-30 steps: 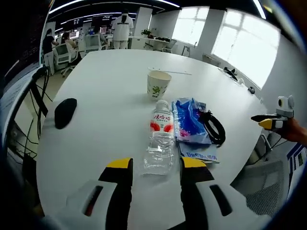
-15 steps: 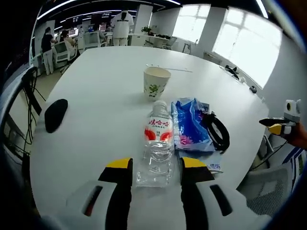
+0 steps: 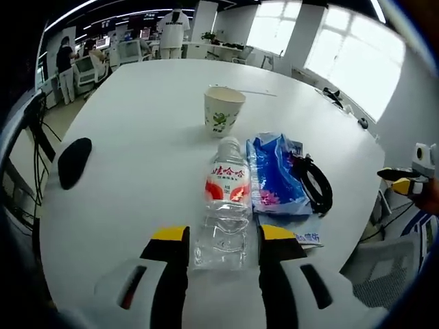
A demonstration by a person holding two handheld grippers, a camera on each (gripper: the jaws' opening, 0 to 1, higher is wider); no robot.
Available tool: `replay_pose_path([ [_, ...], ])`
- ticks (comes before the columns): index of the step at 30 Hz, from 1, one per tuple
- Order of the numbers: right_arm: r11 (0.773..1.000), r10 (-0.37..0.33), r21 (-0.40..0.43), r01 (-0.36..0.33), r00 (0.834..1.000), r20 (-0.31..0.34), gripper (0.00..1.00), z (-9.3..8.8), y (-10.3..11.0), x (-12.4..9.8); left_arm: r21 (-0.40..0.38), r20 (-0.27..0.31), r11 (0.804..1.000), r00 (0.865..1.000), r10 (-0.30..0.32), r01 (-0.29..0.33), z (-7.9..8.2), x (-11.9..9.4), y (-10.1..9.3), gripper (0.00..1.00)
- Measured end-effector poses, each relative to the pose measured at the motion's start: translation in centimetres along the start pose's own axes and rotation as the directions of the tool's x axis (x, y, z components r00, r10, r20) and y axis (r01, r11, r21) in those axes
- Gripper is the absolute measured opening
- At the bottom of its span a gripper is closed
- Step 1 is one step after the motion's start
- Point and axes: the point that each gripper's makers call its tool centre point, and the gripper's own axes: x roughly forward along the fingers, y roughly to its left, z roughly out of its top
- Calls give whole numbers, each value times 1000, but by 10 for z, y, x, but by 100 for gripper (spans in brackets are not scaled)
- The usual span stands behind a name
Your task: Arrange the tabletop items into an orderly group along one side of the table until the central work area is clear of visible clutter.
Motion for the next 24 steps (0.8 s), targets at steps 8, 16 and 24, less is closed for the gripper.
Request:
replay_pose_path([
  [8, 1000, 1, 3, -1, 1000, 15, 51, 4, 5, 0, 25, -32, 1000, 999, -11, 12, -2, 7, -5, 39],
  [16, 1000, 3, 0, -3, 1000, 21, 51, 3, 12, 0, 39, -89, 999, 996, -11, 14, -7, 14, 2, 35],
  [24, 1000, -1, 4, 1, 1000, 21, 50, 1, 14, -2, 43, -122, 999, 992, 11, -6, -14, 7, 9, 35],
])
